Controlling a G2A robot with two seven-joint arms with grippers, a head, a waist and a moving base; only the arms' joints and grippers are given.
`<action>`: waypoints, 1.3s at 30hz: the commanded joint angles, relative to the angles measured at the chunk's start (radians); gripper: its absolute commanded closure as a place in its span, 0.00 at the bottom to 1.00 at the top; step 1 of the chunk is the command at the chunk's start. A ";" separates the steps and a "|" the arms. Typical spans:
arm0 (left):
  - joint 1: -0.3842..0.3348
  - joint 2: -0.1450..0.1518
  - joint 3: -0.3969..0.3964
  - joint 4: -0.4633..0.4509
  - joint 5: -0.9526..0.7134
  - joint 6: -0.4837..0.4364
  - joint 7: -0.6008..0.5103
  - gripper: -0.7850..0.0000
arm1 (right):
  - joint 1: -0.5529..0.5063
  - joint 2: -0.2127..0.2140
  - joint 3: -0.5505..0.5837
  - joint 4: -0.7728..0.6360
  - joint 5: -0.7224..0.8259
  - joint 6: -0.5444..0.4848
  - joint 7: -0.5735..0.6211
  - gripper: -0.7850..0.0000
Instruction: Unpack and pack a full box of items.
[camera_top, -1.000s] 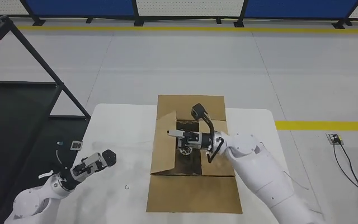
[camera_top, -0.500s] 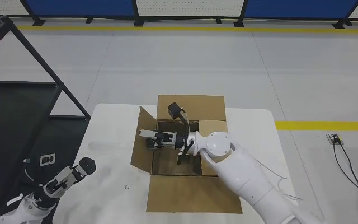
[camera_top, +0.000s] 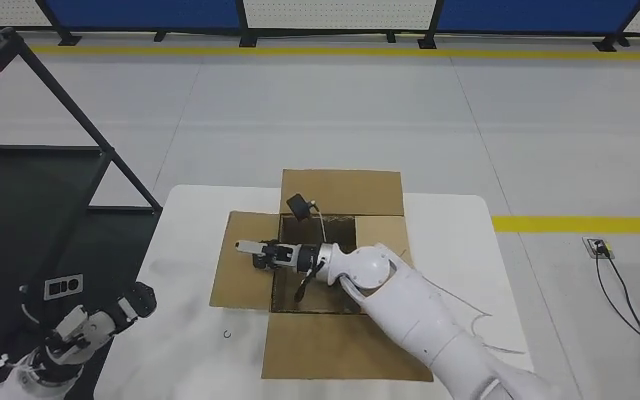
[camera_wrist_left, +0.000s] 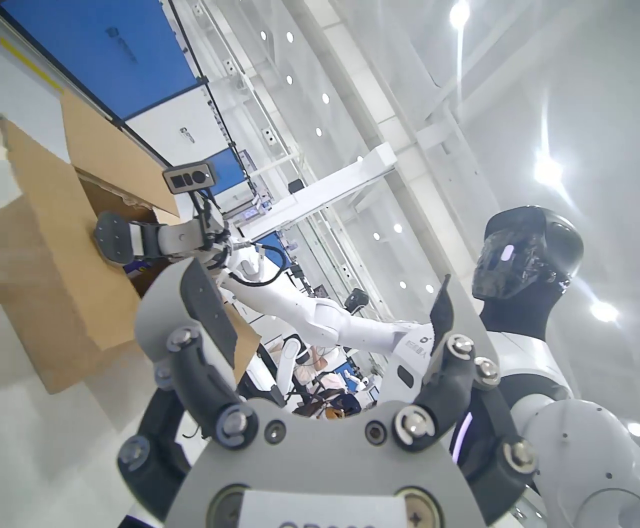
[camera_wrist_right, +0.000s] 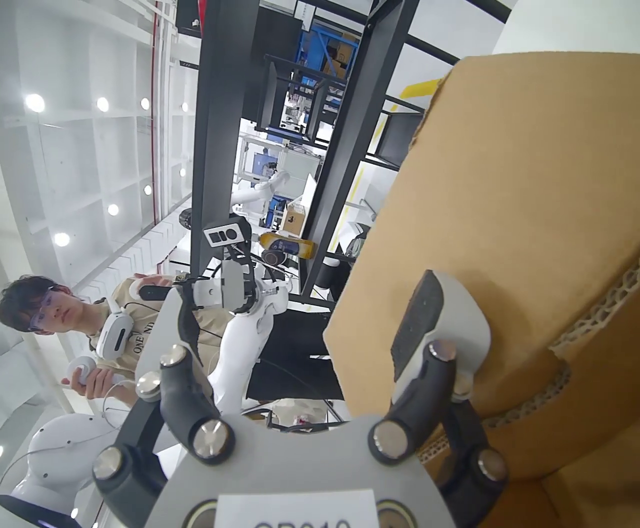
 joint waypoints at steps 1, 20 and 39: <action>-0.020 -0.001 0.019 0.011 0.013 0.012 -0.011 0.00 | 0.001 -0.008 -0.001 0.017 0.000 -0.016 0.002 0.00; -0.219 -0.024 0.240 0.199 0.110 0.078 -0.076 0.00 | 0.000 -0.038 0.055 0.076 0.007 -0.116 0.057 0.00; -0.269 -0.032 0.278 0.248 0.144 0.095 -0.072 0.00 | -0.112 0.110 0.356 -0.168 -0.041 -0.223 0.275 0.00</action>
